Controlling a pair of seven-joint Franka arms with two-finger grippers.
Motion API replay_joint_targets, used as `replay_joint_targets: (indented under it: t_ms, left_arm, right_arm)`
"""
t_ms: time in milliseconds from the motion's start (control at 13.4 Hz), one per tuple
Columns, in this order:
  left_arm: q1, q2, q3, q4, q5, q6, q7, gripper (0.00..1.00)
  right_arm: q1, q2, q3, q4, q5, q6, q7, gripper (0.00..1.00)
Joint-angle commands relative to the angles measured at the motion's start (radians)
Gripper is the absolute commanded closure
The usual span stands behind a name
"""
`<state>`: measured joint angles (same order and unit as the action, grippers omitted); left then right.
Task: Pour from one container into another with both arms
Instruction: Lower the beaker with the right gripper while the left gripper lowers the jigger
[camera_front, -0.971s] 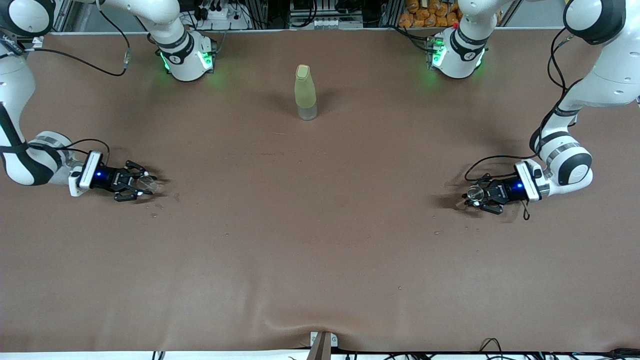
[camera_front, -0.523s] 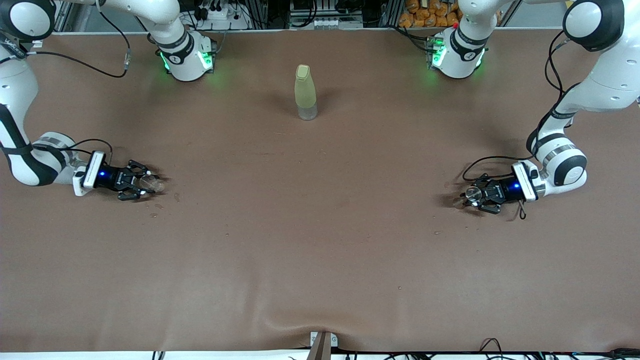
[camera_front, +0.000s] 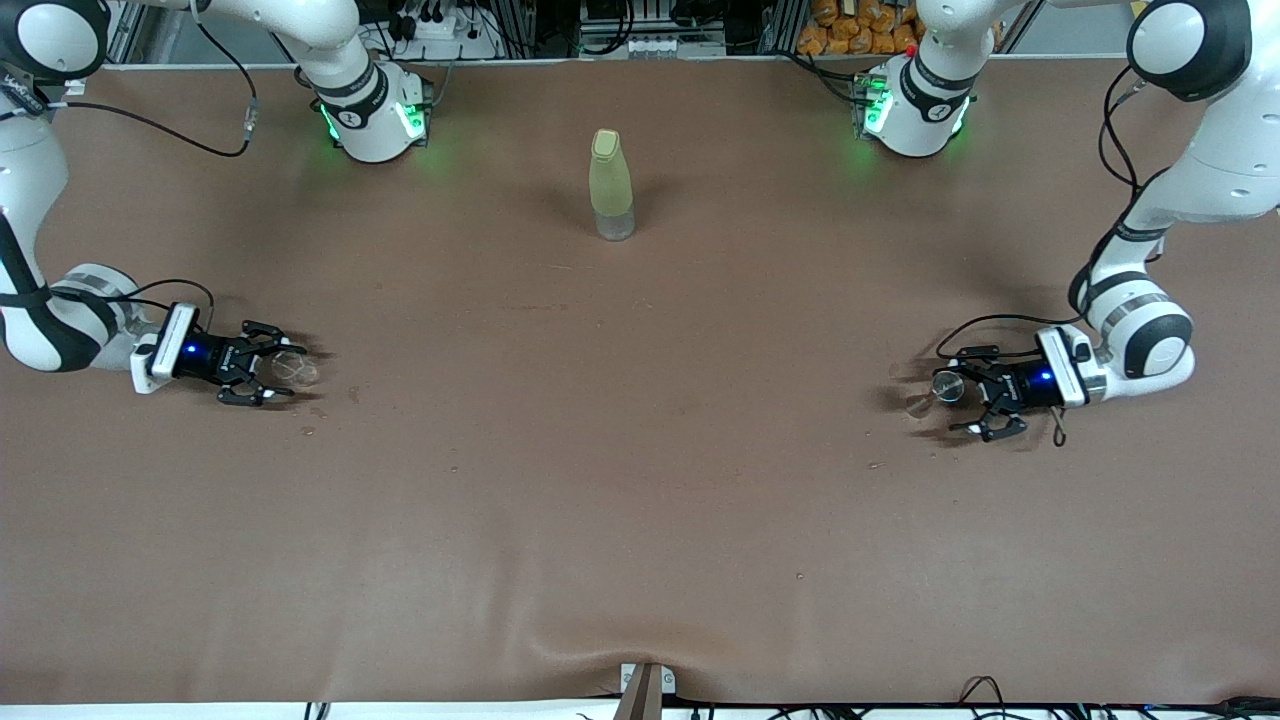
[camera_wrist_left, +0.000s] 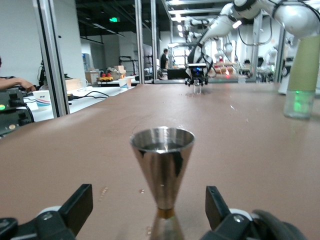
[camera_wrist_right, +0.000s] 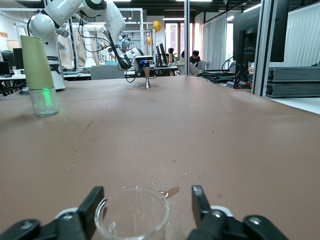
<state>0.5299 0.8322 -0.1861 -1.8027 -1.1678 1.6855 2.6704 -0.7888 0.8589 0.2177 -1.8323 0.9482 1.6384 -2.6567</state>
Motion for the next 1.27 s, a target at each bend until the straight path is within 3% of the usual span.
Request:
replay_joint_targets:
  t_ms: [0,149,373,597,821,1195]
  left_arm:
    - [0.013,-0.091,0.016,0.025,0.112,-0.015,-0.105,0.0]
    - [0.028,-0.149,0.016,0.054,0.234,-0.015,-0.264,0.0]
    - [0.024,-0.241,0.011,0.112,0.354,-0.017,-0.482,0.0]
    - [0.015,-0.364,-0.015,0.164,0.459,-0.018,-0.787,0.0]
    - [0.009,-0.427,-0.097,0.233,0.554,-0.018,-1.095,0.0]
    - [0.001,-0.443,-0.265,0.344,0.79,-0.017,-1.605,0.0]
  right_arm:
    - [-0.018,0.014,0.017,0.021,-0.025,-0.014,0.012,0.1]
    - [-0.021,0.009,0.016,0.033,-0.025,-0.014,0.014,0.01]
    - [-0.029,-0.001,0.016,0.077,-0.055,-0.066,0.039,0.0]
    - [-0.038,-0.043,0.019,0.14,-0.103,-0.08,0.202,0.0]
    - [0.025,-0.07,0.031,0.333,-0.16,-0.137,0.455,0.0]
    - [0.178,-0.276,0.026,0.389,-0.244,-0.089,0.832,0.0]
